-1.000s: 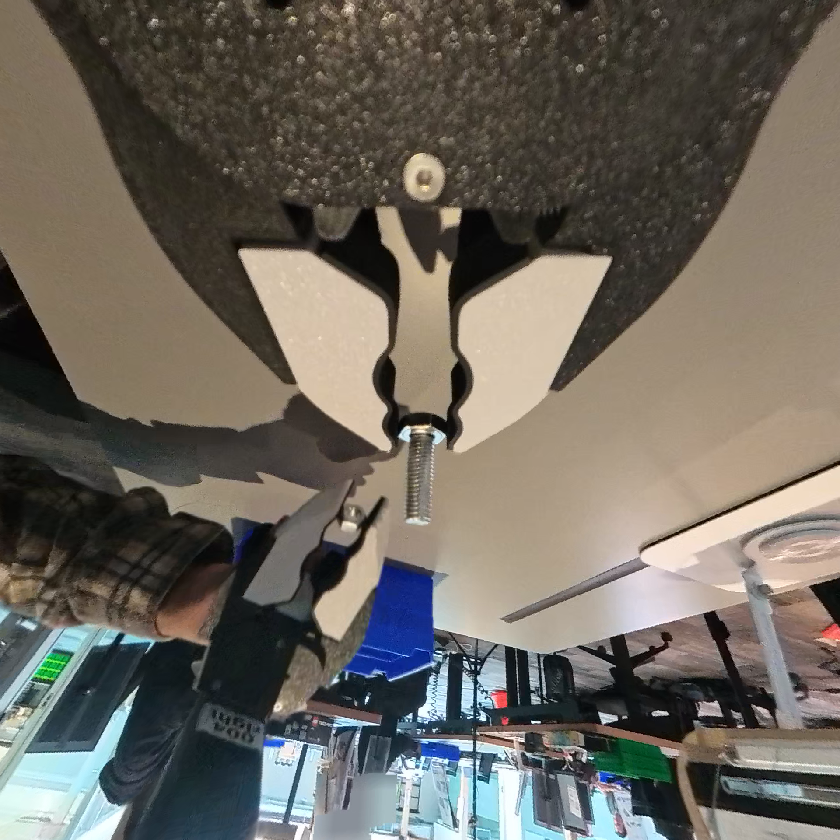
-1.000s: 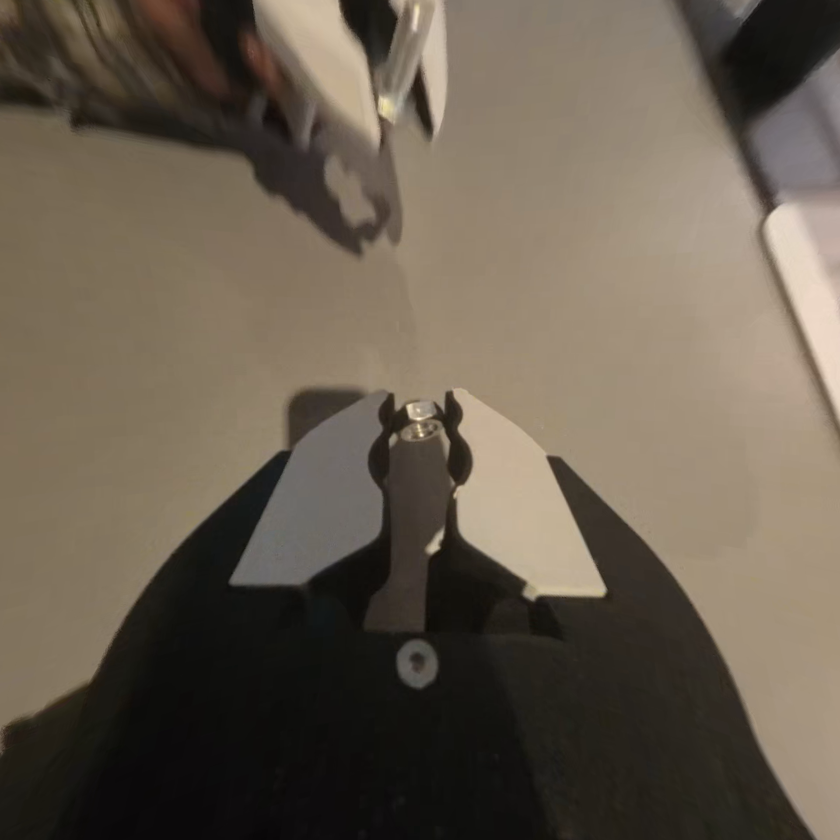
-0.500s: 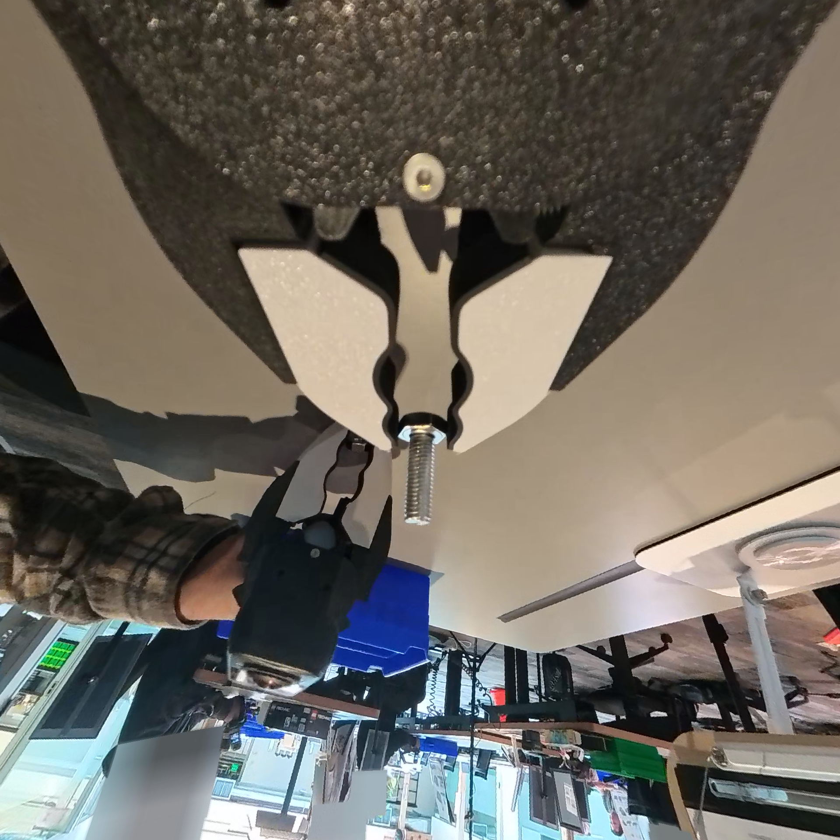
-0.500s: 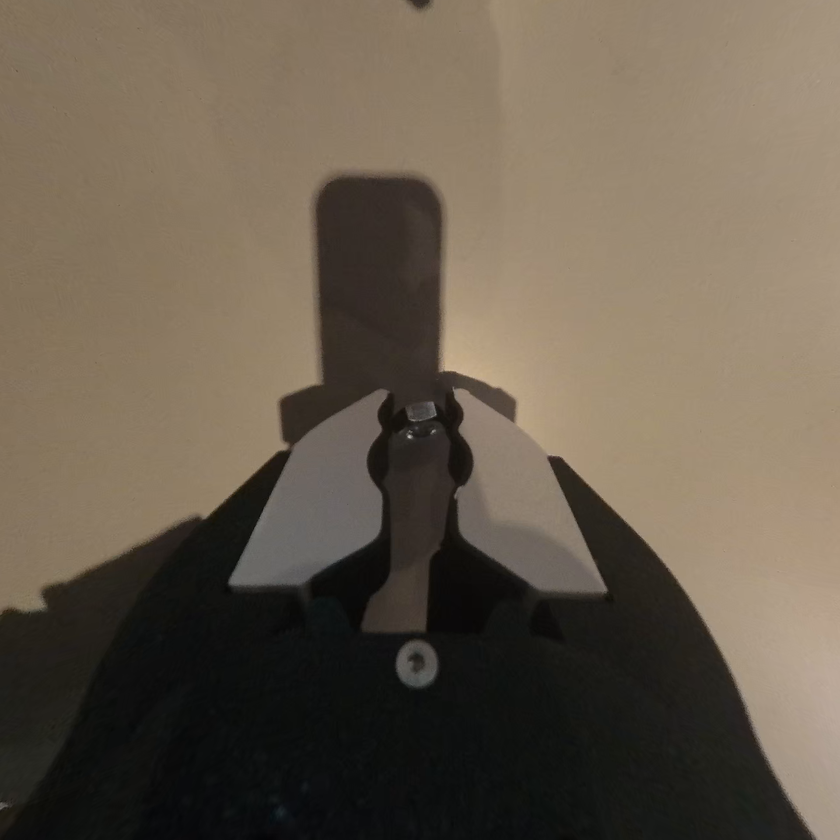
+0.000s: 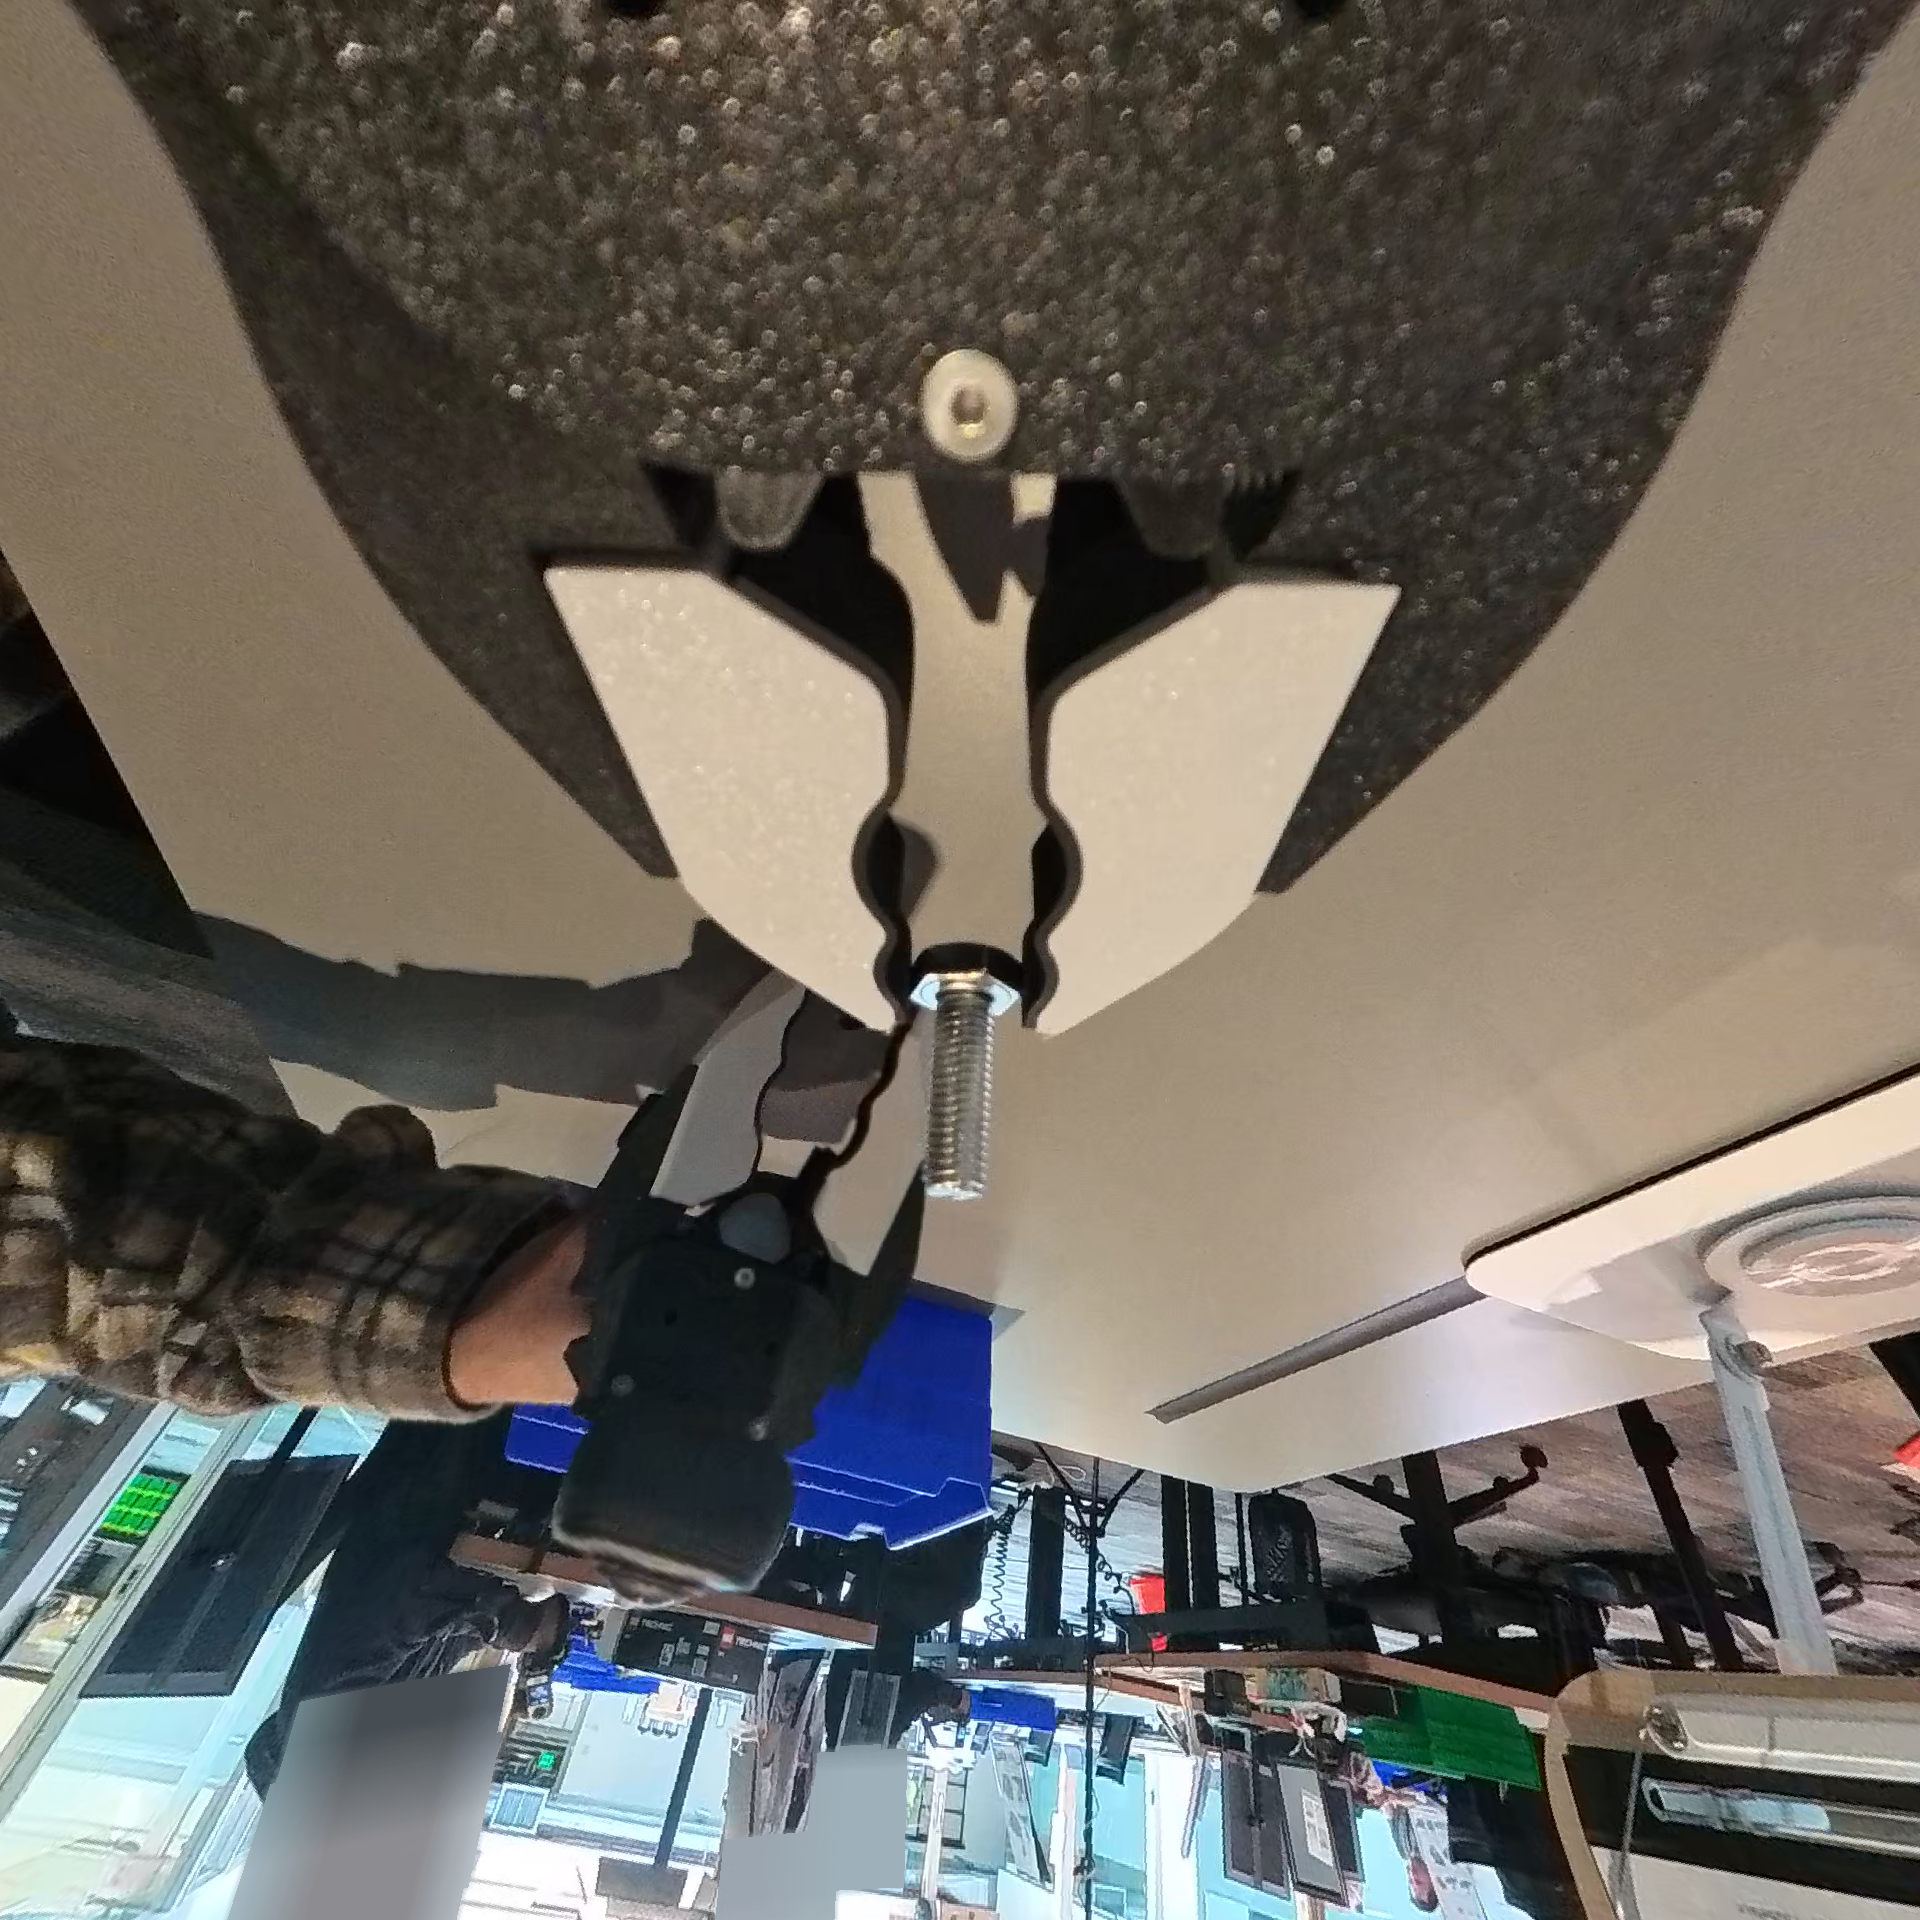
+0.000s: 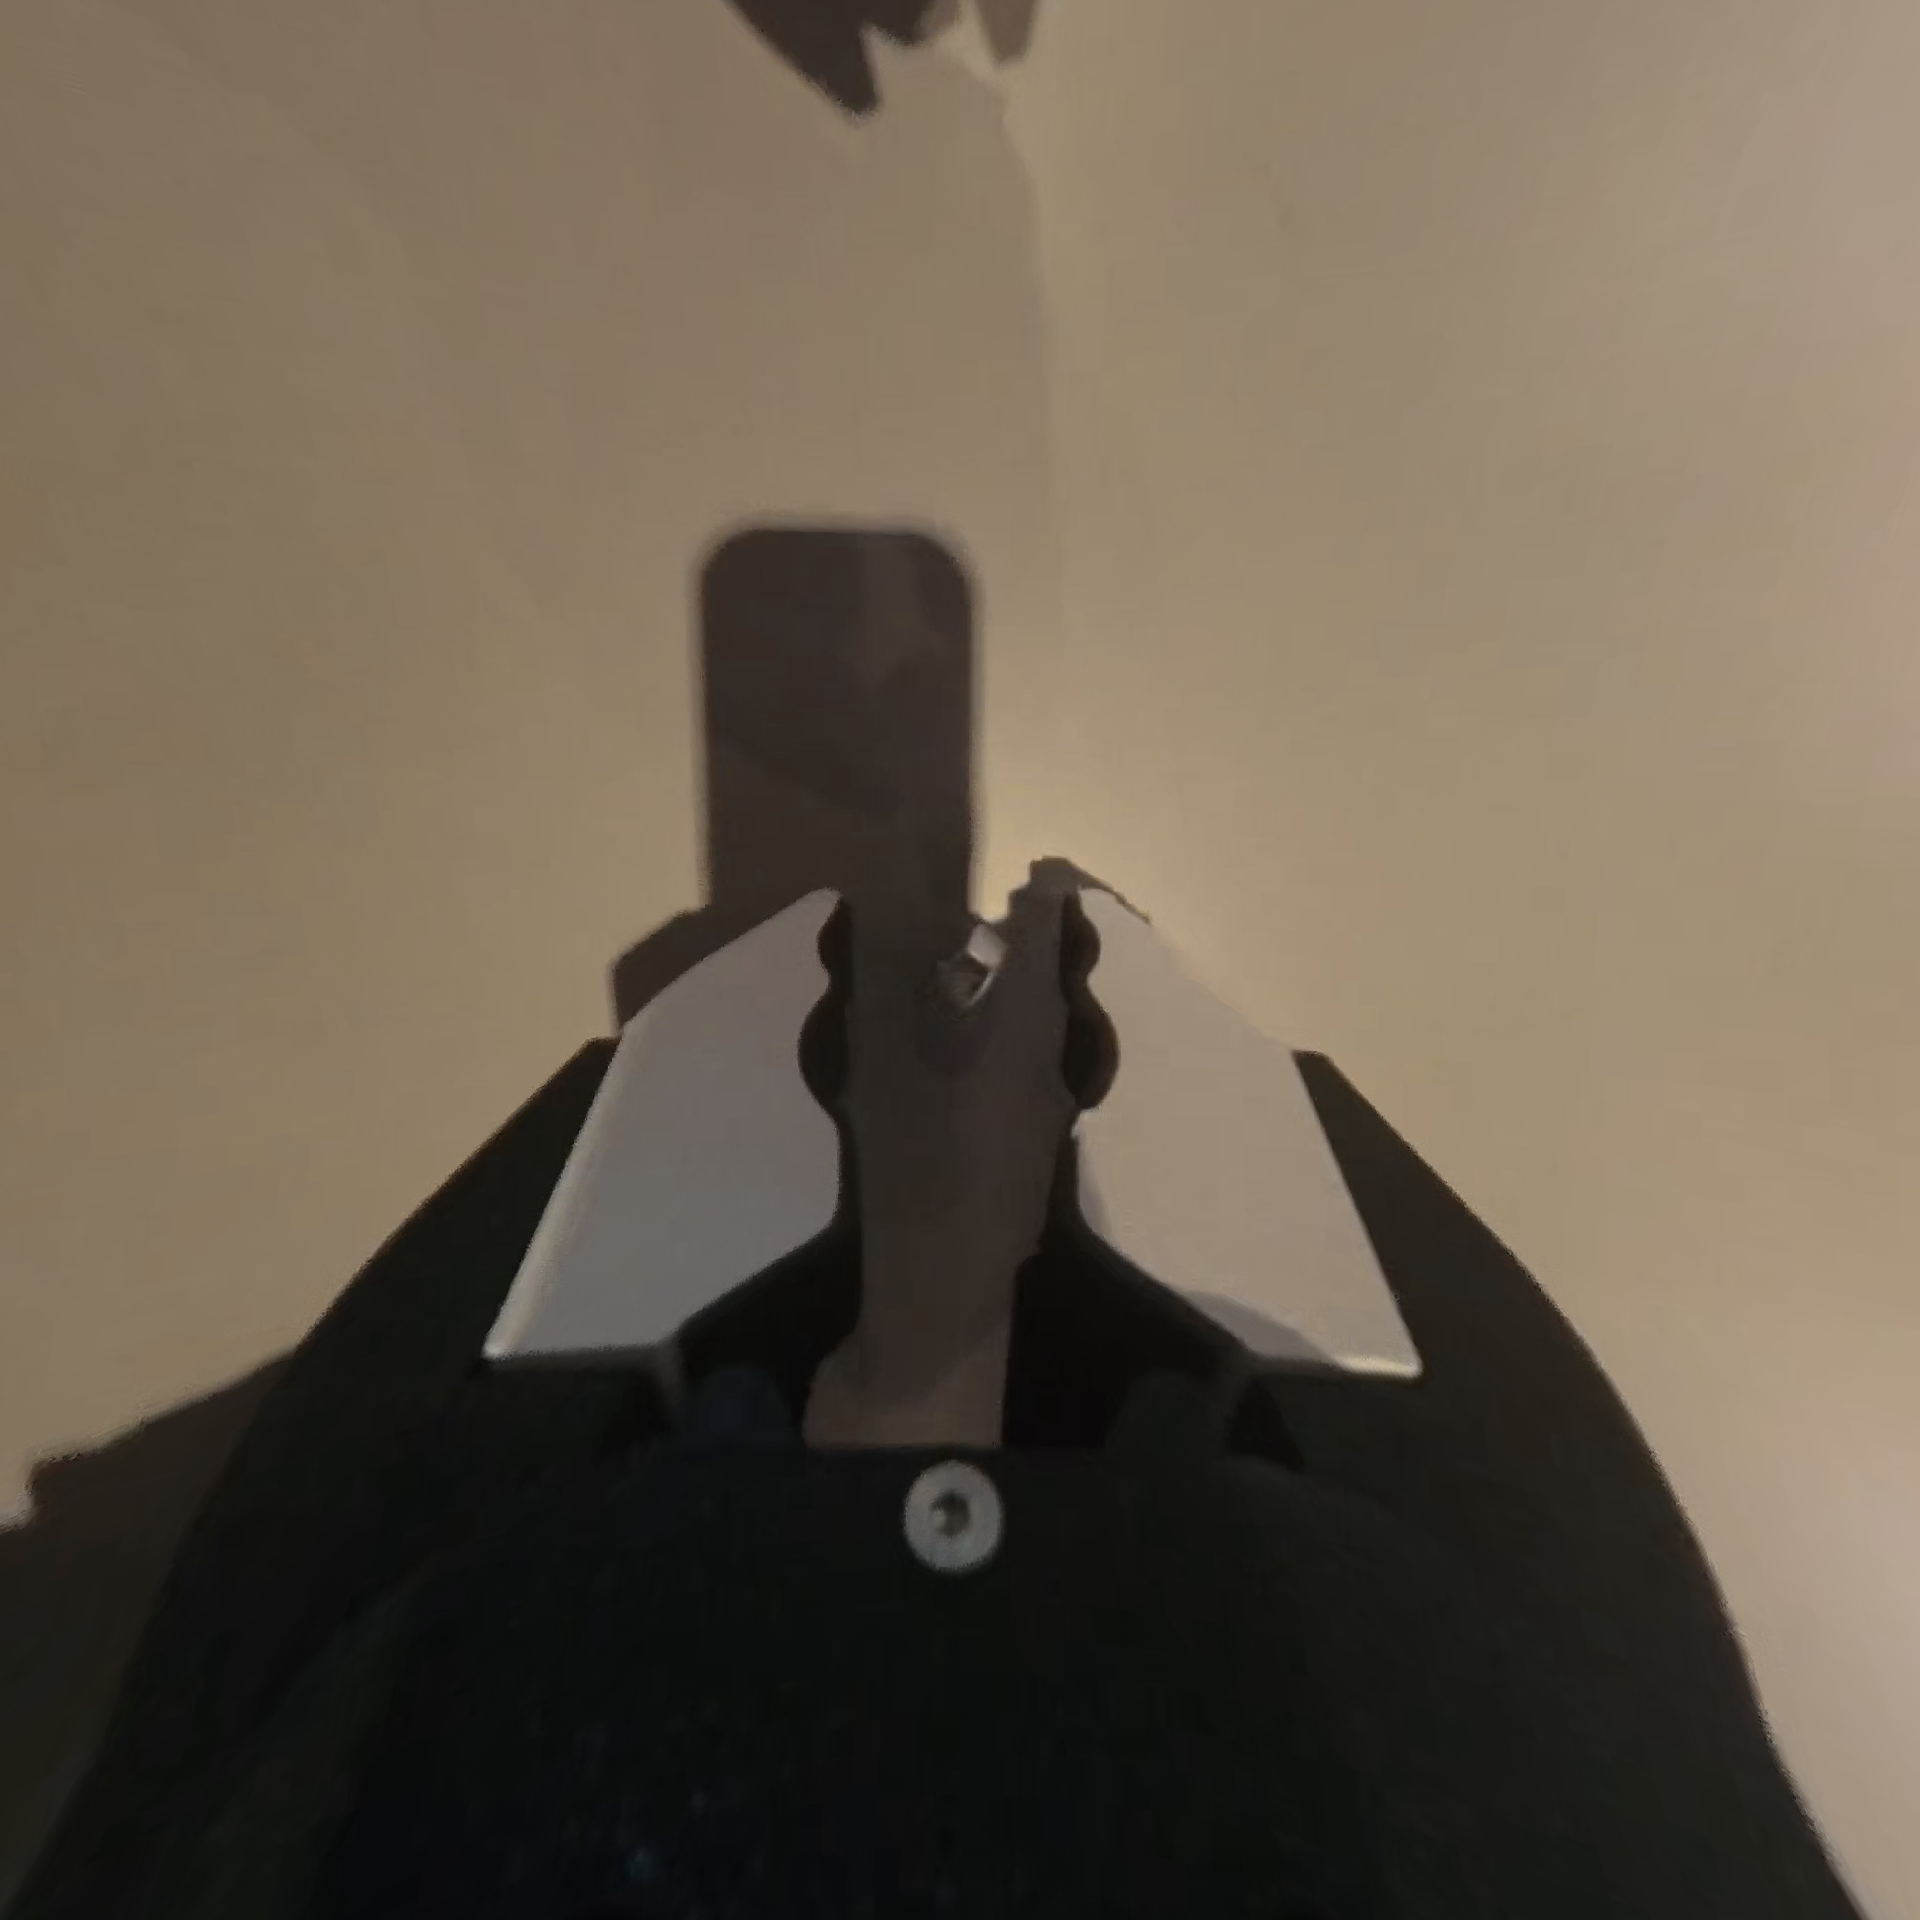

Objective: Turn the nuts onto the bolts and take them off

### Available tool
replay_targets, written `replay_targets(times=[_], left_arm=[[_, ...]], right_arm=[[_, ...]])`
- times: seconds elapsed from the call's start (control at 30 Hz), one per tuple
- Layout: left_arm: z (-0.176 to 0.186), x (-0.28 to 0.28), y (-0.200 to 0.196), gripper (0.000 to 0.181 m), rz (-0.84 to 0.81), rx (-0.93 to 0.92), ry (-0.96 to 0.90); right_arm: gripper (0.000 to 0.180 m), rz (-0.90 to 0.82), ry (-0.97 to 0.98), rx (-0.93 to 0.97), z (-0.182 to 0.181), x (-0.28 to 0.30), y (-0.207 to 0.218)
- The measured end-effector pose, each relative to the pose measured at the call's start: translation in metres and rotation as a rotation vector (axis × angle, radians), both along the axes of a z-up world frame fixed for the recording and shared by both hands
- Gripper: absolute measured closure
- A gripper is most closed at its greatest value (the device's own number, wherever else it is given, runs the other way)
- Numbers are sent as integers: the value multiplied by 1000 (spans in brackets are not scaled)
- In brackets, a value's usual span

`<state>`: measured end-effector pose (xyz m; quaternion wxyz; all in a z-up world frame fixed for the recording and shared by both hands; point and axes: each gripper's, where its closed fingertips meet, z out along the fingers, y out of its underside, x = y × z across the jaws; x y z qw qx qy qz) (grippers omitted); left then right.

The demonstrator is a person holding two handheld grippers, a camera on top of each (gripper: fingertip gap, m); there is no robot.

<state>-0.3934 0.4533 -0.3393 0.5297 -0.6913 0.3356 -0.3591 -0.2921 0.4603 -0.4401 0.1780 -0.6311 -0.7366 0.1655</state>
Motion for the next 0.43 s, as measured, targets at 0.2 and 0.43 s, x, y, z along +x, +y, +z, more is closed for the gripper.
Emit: replay_targets(times=[0.2, 0.43], left_arm=[[0, -1, 0, 161, -1, -2, -4], [0, 2, -1, 161, -7, 4, -1]], right_arm=[[143, -24, 85, 55, 18, 10, 8], [155, 257, 12, 201, 34, 8, -6]])
